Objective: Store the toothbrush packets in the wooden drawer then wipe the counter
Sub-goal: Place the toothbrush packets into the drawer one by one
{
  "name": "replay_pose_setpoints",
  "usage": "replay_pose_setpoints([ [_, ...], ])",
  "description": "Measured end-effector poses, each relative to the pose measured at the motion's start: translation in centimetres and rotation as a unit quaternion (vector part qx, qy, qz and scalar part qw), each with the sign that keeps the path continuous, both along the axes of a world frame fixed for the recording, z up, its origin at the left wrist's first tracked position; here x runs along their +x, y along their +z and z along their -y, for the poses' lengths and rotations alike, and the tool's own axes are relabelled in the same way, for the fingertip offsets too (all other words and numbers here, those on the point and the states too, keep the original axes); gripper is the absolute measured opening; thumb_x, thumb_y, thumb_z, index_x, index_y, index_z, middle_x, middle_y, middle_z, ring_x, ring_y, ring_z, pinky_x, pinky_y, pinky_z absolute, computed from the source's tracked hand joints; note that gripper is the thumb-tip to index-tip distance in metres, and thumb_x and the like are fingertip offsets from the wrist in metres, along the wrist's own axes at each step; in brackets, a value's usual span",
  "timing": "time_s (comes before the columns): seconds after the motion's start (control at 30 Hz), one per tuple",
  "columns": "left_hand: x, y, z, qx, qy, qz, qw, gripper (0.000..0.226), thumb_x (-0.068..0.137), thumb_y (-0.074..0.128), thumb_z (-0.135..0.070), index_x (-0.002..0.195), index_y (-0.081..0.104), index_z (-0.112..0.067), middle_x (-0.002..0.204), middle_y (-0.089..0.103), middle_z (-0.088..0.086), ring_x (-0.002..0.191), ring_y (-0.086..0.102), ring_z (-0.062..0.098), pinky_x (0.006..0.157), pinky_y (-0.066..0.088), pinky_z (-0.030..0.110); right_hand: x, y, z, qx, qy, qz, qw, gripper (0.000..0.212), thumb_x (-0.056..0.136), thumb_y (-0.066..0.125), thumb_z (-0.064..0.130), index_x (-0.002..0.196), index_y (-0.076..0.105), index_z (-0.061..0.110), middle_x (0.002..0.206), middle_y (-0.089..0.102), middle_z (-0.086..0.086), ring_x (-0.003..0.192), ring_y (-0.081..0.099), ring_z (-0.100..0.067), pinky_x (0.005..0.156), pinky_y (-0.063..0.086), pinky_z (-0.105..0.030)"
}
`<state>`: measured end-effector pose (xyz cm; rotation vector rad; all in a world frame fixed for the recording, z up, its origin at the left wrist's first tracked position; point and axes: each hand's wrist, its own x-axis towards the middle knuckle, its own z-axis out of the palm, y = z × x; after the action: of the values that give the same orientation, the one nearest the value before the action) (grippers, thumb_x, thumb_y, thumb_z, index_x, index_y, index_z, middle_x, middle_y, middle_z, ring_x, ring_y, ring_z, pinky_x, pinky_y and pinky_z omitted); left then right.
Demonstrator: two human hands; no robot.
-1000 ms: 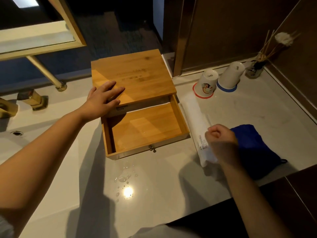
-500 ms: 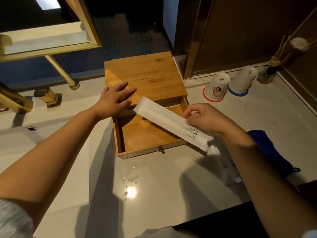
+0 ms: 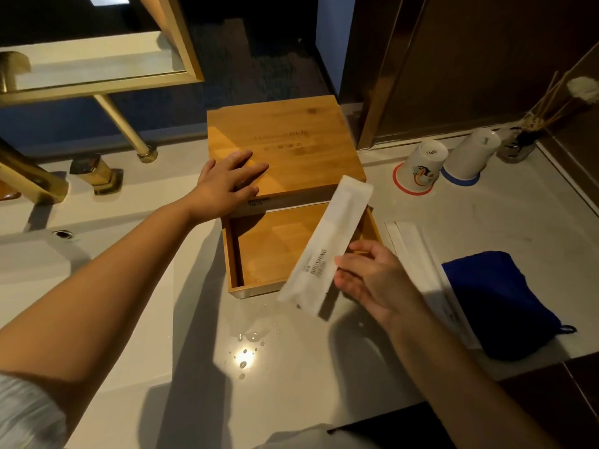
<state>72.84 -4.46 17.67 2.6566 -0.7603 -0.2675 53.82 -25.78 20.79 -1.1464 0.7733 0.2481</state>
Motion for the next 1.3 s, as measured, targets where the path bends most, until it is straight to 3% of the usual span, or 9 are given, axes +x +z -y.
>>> replay_pose_setpoints([
  [0.3, -0.1, 0.0, 0.0, -0.005, -0.001, 0.002, 1.000, 0.047, 0.096, 0.040, -0.035, 0.142, 0.031, -0.035, 0.157, 0.016, 0.002, 0.144, 0.008, 0.022, 0.116, -0.002, 0.046, 0.1, -1.1, -5.1, 0.005, -0.120, 0.013, 0.993, 0.036, 0.080, 0.065, -0.003, 0.099, 0.044, 0.018, 0.089, 0.065, -0.010, 0.065, 0.072, -0.022, 0.057, 0.059, -0.028],
  [0.5, 0.0, 0.0, 0.0, -0.004, 0.006, -0.005, 1.000, 0.047, 0.096, 0.040, -0.036, 0.142, 0.031, -0.036, 0.157, 0.015, 0.000, 0.144, 0.008, 0.022, 0.116, -0.002, 0.046, 1.0, -0.3, -5.7, 0.100, -0.095, -0.006, 0.990, 0.037, 0.082, 0.063, 0.000, 0.112, 0.045, 0.013, 0.100, 0.064, -0.016, 0.078, 0.070, -0.027, 0.063, 0.059, -0.033],
  [0.57, 0.0, 0.0, 0.0, -0.004, 0.007, -0.004, 1.000, 0.047, 0.096, 0.040, -0.036, 0.142, 0.031, -0.036, 0.157, 0.015, 0.000, 0.144, 0.008, 0.022, 0.116, -0.003, 0.046, 0.4, -0.1, -5.1, 0.017, -0.021, 0.013, 1.000, 0.024, 0.085, 0.062, 0.007, 0.106, 0.052, 0.011, 0.091, 0.066, -0.012, 0.067, 0.068, -0.021, 0.053, 0.057, -0.027],
  [0.6, 0.0, 0.0, -0.1, -0.004, 0.005, -0.001, 1.000, 0.047, 0.096, 0.040, -0.036, 0.142, 0.030, -0.036, 0.157, 0.015, 0.000, 0.144, 0.008, 0.022, 0.116, -0.003, 0.046, 0.1, -0.2, -4.5, -0.121, 0.035, 0.062, 0.990, 0.015, 0.087, 0.060, 0.011, 0.101, 0.057, 0.010, 0.084, 0.067, -0.009, 0.063, 0.065, -0.018, 0.051, 0.054, -0.025],
  [0.63, 0.0, 0.0, -0.1, -0.004, 0.003, 0.001, 1.000, 0.047, 0.096, 0.039, -0.036, 0.142, 0.030, -0.035, 0.157, 0.015, 0.001, 0.144, 0.008, 0.022, 0.116, -0.002, 0.046, 0.0, -0.4, -3.6, -0.306, 0.100, 0.137, 0.937, 0.012, 0.089, 0.058, 0.014, 0.100, 0.061, 0.011, 0.083, 0.067, -0.008, 0.066, 0.063, -0.017, 0.055, 0.054, -0.025],
  [0.7, 0.0, -0.1, -0.1, -0.005, 0.001, 0.002, 1.000, 0.047, 0.096, 0.040, -0.036, 0.142, 0.031, -0.035, 0.157, 0.015, 0.001, 0.144, 0.009, 0.023, 0.117, -0.002, 0.047, 0.6, -1.0, -1.9, -0.585, 0.268, 0.202, 0.738, 0.027, 0.093, 0.049, 0.025, 0.117, 0.059, 0.016, 0.111, 0.064, -0.007, 0.101, 0.058, -0.020, 0.089, 0.049, -0.033],
  [0.77, 0.1, -0.2, -0.1, -0.005, -0.001, 0.002, 1.000, 0.047, 0.096, 0.039, -0.037, 0.142, 0.031, -0.035, 0.157, 0.016, 0.001, 0.144, 0.009, 0.023, 0.117, -0.001, 0.048, 1.9, -1.2, -1.1, -0.659, 0.399, 0.144, 0.621, 0.043, 0.096, 0.034, 0.041, 0.135, 0.041, 0.026, 0.147, 0.038, -0.001, 0.136, 0.029, -0.021, 0.114, 0.019, -0.038],
  [0.9, 0.3, -0.4, -0.1, -0.001, 0.002, 0.003, 1.000, 0.047, 0.096, 0.039, -0.037, 0.142, 0.031, -0.037, 0.157, 0.016, 0.001, 0.144, 0.009, 0.022, 0.116, -0.002, 0.048, 3.2, -2.6, -2.0, -0.626, 0.505, 0.082, 0.588, 0.059, 0.090, 0.015, 0.059, 0.144, 0.016, 0.034, 0.158, 0.009, 0.002, 0.145, 0.001, -0.025, 0.116, 0.000, -0.048],
  [1.3, 0.5, -0.9, -0.1, -0.005, 0.005, 0.011, 1.000, 0.046, 0.095, 0.040, -0.038, 0.141, 0.032, -0.039, 0.157, 0.017, 0.001, 0.144, 0.009, 0.022, 0.116, -0.001, 0.048, 4.6, -4.4, -4.8, -0.609, 0.562, 0.011, 0.560, 0.067, 0.081, 0.006, 0.073, 0.142, 0.007, 0.044, 0.158, 0.000, -0.004, 0.142, 0.003, -0.039, 0.110, 0.004, -0.063],
])
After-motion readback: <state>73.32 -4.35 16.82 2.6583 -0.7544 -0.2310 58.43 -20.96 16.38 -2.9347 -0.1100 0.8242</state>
